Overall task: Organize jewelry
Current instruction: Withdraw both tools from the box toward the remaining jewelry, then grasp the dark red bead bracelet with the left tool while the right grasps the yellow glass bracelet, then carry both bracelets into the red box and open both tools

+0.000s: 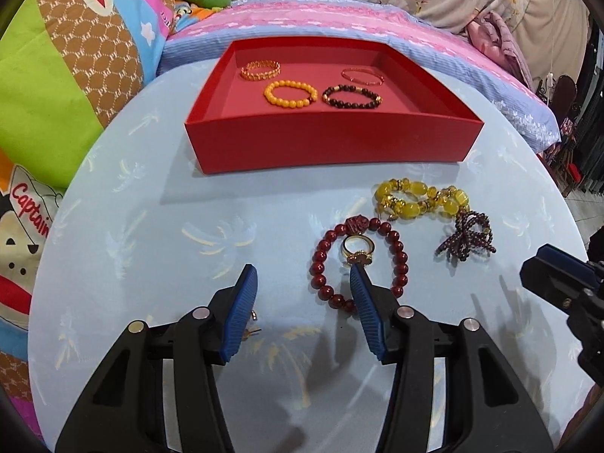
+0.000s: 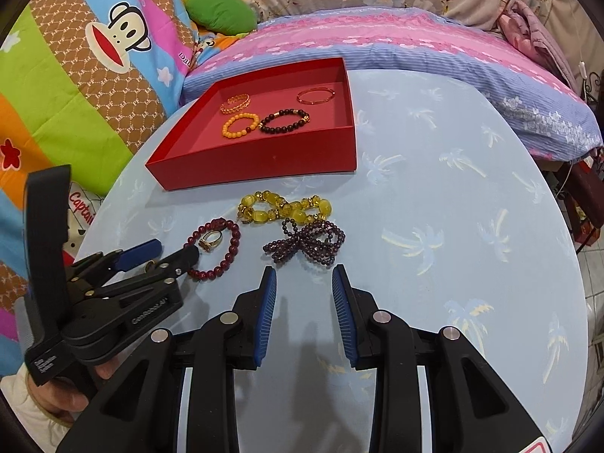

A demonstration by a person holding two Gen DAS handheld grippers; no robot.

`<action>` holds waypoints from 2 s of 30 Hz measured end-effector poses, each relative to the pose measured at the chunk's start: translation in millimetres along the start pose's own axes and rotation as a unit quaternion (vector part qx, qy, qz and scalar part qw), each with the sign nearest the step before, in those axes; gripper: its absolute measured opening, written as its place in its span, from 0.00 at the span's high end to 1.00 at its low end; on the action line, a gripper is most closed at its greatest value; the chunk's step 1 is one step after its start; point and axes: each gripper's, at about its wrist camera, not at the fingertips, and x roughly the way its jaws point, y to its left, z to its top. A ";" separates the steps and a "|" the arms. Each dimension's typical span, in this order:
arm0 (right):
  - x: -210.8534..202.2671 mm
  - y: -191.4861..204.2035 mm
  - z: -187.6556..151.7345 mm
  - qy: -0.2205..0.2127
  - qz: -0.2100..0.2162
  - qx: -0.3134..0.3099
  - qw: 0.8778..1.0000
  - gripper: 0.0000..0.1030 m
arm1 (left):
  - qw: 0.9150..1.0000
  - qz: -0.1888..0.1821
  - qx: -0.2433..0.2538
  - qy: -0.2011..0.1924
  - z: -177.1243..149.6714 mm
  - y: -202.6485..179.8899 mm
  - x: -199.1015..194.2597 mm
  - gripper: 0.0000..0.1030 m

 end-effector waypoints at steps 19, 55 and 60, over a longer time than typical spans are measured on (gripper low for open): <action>7.5 -1.0 6.9 0.003 0.004 -0.002 1.000 0.70 | 0.999 -0.033 0.000 0.000 -15.3 -2.9 -12.1 0.93; 58.8 23.8 48.1 0.009 -0.012 -0.079 0.997 0.91 | 0.997 -0.073 -0.021 0.011 -11.9 6.6 -17.0 0.93; 34.7 19.5 48.7 -0.003 0.012 -0.049 0.999 0.91 | 0.996 -0.085 -0.019 -0.005 -5.6 3.9 -34.0 0.93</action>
